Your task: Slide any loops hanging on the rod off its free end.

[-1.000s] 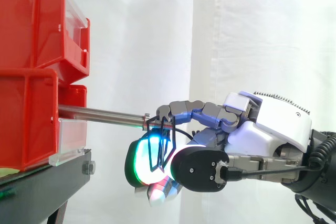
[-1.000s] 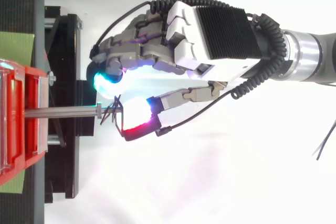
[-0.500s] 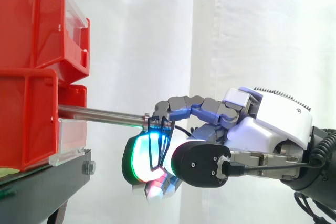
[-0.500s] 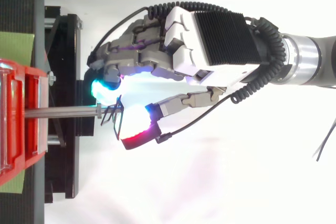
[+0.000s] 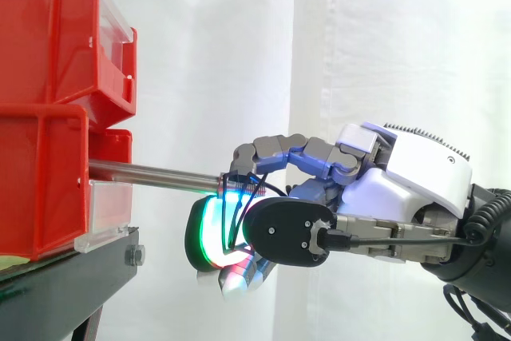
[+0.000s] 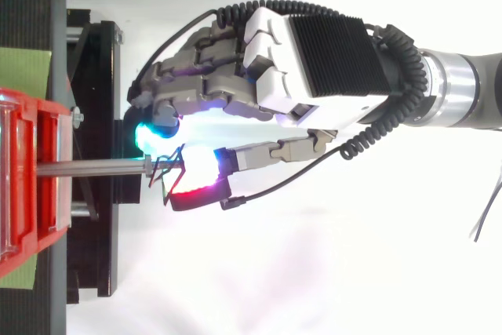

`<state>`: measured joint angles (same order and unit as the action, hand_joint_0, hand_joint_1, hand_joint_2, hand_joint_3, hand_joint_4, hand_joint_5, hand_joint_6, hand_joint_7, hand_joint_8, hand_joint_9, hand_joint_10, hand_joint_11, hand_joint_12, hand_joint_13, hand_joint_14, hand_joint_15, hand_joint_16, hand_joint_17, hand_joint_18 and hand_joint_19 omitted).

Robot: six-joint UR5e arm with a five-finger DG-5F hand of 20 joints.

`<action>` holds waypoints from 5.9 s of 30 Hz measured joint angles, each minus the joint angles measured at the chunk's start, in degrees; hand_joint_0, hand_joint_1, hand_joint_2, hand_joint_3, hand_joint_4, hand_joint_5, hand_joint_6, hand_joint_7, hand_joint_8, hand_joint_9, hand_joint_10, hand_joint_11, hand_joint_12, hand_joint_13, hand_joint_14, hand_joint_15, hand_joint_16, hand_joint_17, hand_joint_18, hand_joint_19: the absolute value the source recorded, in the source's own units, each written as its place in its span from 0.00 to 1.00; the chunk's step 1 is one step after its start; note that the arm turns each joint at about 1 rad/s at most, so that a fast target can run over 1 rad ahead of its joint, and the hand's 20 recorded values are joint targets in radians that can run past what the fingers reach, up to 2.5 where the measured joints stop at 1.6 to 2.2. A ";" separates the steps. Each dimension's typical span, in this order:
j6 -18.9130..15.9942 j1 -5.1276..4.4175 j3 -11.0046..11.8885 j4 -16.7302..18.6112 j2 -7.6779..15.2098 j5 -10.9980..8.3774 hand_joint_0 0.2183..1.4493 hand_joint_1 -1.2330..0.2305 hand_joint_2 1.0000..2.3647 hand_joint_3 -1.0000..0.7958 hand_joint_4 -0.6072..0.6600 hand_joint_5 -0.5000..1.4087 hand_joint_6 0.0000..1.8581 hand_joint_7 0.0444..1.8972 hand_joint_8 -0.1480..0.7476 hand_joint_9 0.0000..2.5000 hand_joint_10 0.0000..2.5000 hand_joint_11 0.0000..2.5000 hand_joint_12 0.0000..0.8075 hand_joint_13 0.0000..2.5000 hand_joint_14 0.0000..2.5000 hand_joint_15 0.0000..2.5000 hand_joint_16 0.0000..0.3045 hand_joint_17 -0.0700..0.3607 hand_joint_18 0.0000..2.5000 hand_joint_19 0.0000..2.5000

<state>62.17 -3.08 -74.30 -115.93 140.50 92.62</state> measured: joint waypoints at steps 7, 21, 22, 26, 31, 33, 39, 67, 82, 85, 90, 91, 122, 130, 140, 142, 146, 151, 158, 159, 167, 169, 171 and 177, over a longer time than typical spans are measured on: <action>-0.09 0.05 0.10 -0.09 -0.03 0.02 0.29 0.37 0.01 0.59 0.61 0.19 0.48 0.66 0.63 0.42 0.00 0.19 0.55 0.38 0.00 0.09 0.24 0.55 0.42 0.16; -4.40 0.63 0.12 -4.47 -1.42 2.75 0.30 0.36 0.00 0.64 0.57 0.20 0.48 0.71 0.64 0.43 0.00 0.19 0.56 0.38 0.00 0.09 0.26 0.57 0.43 0.15; -4.55 0.70 0.11 -5.56 -1.96 2.78 0.30 0.36 0.00 0.65 0.56 0.20 0.48 0.71 0.65 0.43 0.00 0.19 0.57 0.38 0.00 0.09 0.26 0.57 0.43 0.15; -4.65 0.84 0.10 -10.52 -4.01 2.77 0.30 0.35 0.00 0.65 0.54 0.20 0.48 0.71 0.64 0.43 0.00 0.19 0.57 0.38 0.00 0.09 0.26 0.57 0.43 0.15; -4.73 0.92 0.09 -17.69 -5.57 2.74 0.31 0.35 0.00 0.65 0.54 0.20 0.48 0.70 0.64 0.42 0.00 0.19 0.56 0.38 0.00 0.09 0.26 0.57 0.43 0.15; -5.00 0.95 0.10 -20.56 -5.89 2.75 0.31 0.35 0.00 0.65 0.53 0.20 0.49 0.70 0.64 0.42 0.00 0.19 0.56 0.38 0.00 0.09 0.25 0.57 0.43 0.15; -7.83 1.03 0.10 -24.71 -6.62 2.68 0.31 0.35 0.01 0.65 0.52 0.20 0.49 0.70 0.64 0.42 0.00 0.19 0.56 0.38 0.00 0.10 0.25 0.57 0.43 0.16; -13.51 0.70 0.11 -43.03 -14.11 -0.73 0.32 0.35 0.01 0.53 0.59 0.18 0.49 0.70 0.61 0.42 0.00 0.20 0.51 0.38 0.00 0.11 0.23 0.53 0.41 0.17; -30.51 -0.58 0.38 -48.94 -14.38 -7.83 0.30 0.38 0.09 0.61 0.57 0.20 0.48 0.74 0.67 0.48 0.00 0.21 0.57 0.39 0.00 0.10 0.26 0.57 0.42 0.17; -34.22 -0.97 1.01 -49.17 -14.38 -8.75 0.34 0.33 0.01 0.64 0.50 0.19 0.50 0.72 0.64 0.47 0.00 0.21 0.55 0.38 0.00 0.10 0.25 0.55 0.41 0.18; -36.21 -1.32 3.05 -51.39 -14.38 -9.16 0.32 0.36 0.01 0.43 0.60 0.17 0.49 0.67 0.58 0.46 0.01 0.23 0.47 0.36 0.00 0.12 0.20 0.48 0.37 0.20; -36.31 -1.38 3.47 -52.13 -14.38 -9.20 0.32 0.37 0.01 0.42 0.61 0.17 0.49 0.67 0.58 0.46 0.01 0.23 0.47 0.36 0.00 0.12 0.20 0.49 0.38 0.19; -35.54 -2.75 4.25 -49.78 -14.21 -11.18 0.32 0.26 0.01 0.47 0.59 0.16 0.49 0.64 0.55 0.44 0.01 0.23 0.48 0.34 0.00 0.11 0.20 0.49 0.35 0.19; -34.41 -2.97 4.25 -49.49 -14.20 -12.47 0.29 0.35 0.01 0.41 0.59 0.19 0.47 0.68 0.57 0.49 0.01 0.20 0.47 0.35 0.00 0.11 0.20 0.48 0.36 0.19; -34.45 -3.00 4.25 -49.49 -14.20 -12.63 0.32 0.30 0.01 0.60 0.55 0.17 0.49 0.65 0.60 0.48 0.01 0.21 0.53 0.37 0.00 0.10 0.23 0.53 0.40 0.17; -34.51 -2.99 4.25 -49.50 -14.20 -12.63 0.30 0.33 0.01 0.53 0.56 0.17 0.48 0.63 0.58 0.48 0.00 0.21 0.51 0.36 0.00 0.10 0.22 0.51 0.39 0.18; -34.56 -3.03 4.25 -49.48 -14.20 -12.61 0.28 0.40 0.01 0.43 0.58 0.19 0.45 0.67 0.54 0.49 0.01 0.16 0.46 0.35 0.00 0.10 0.20 0.48 0.36 0.19; -34.51 -3.06 4.25 -49.29 -14.20 -12.62 0.29 0.49 0.01 0.47 0.62 0.22 0.40 0.64 0.58 0.51 0.00 0.15 0.50 0.36 0.00 0.09 0.23 0.52 0.37 0.19; -34.49 -3.07 4.25 -49.22 -14.20 -12.60 0.30 0.43 0.01 0.56 0.67 0.23 0.35 0.68 0.62 0.50 0.00 0.17 0.52 0.37 0.00 0.10 0.23 0.53 0.39 0.18; -34.49 -3.07 4.25 -49.22 -14.20 -12.59 0.30 0.42 0.01 0.56 0.67 0.22 0.36 0.65 0.61 0.48 0.00 0.19 0.52 0.37 0.00 0.10 0.23 0.53 0.39 0.18; -34.40 -3.07 4.25 -49.18 -14.20 -12.55 0.30 0.29 0.01 0.58 0.68 0.17 0.46 0.54 0.61 0.47 0.00 0.23 0.54 0.36 0.00 0.10 0.24 0.54 0.40 0.17; -34.38 -3.08 4.25 -49.12 -14.20 -12.57 0.30 0.30 0.01 0.56 0.68 0.17 0.46 0.55 0.61 0.46 0.01 0.23 0.54 0.36 0.00 0.10 0.24 0.54 0.40 0.17; -34.39 -3.08 4.25 -49.08 -14.20 -12.59 0.29 0.30 0.01 0.55 0.67 0.17 0.46 0.56 0.61 0.47 0.01 0.23 0.53 0.36 0.00 0.10 0.23 0.53 0.40 0.17; -34.46 -3.08 4.25 -49.05 -14.21 -12.80 0.28 0.36 0.01 0.52 0.68 0.17 0.46 0.59 0.61 0.47 0.01 0.22 0.53 0.36 0.00 0.10 0.23 0.53 0.39 0.17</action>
<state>27.72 -6.15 -70.05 -164.97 126.29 79.81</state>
